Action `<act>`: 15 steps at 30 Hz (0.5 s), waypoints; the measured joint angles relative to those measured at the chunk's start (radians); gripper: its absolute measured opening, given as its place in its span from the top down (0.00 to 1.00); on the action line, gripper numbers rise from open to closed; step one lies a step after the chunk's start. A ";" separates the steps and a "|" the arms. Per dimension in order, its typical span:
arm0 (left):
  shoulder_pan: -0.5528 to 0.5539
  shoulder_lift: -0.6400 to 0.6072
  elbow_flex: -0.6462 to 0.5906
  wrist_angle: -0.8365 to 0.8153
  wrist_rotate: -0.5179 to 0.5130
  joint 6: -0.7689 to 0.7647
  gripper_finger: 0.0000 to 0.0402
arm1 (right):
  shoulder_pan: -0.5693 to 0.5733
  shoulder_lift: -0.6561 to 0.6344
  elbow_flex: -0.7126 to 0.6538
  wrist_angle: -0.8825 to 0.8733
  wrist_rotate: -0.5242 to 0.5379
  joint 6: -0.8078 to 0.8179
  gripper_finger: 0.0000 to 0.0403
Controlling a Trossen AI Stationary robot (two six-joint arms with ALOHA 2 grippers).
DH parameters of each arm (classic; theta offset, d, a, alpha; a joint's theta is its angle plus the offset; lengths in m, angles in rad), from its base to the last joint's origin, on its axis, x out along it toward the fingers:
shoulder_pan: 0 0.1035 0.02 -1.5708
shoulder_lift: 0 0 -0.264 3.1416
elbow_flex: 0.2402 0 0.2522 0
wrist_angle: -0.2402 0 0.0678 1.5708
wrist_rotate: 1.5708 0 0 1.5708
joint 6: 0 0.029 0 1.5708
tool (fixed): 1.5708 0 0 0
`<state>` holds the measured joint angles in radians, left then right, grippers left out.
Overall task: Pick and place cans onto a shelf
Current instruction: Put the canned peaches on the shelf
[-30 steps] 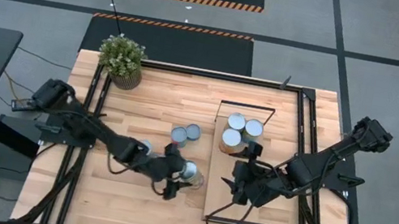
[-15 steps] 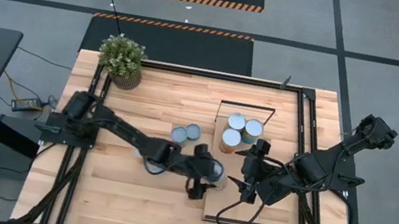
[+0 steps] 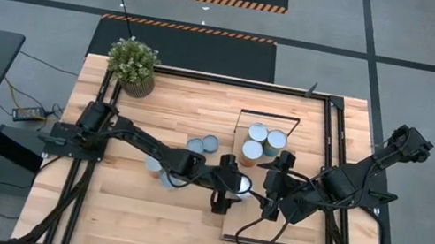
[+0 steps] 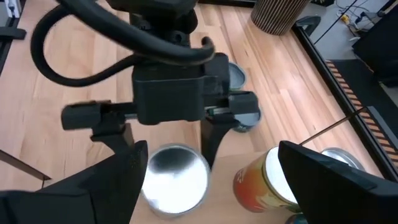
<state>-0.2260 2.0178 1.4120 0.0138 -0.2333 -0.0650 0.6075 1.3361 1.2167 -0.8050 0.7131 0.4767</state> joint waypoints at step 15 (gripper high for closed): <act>0.006 -0.002 0.000 0.036 -0.108 0.094 0.12 | 0.000 0.000 0.000 -0.002 0.002 0.003 0.09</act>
<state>-0.2203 2.0159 1.4117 0.0495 -0.3408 0.0286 0.6075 1.3361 1.2167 -0.8074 0.7147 0.4793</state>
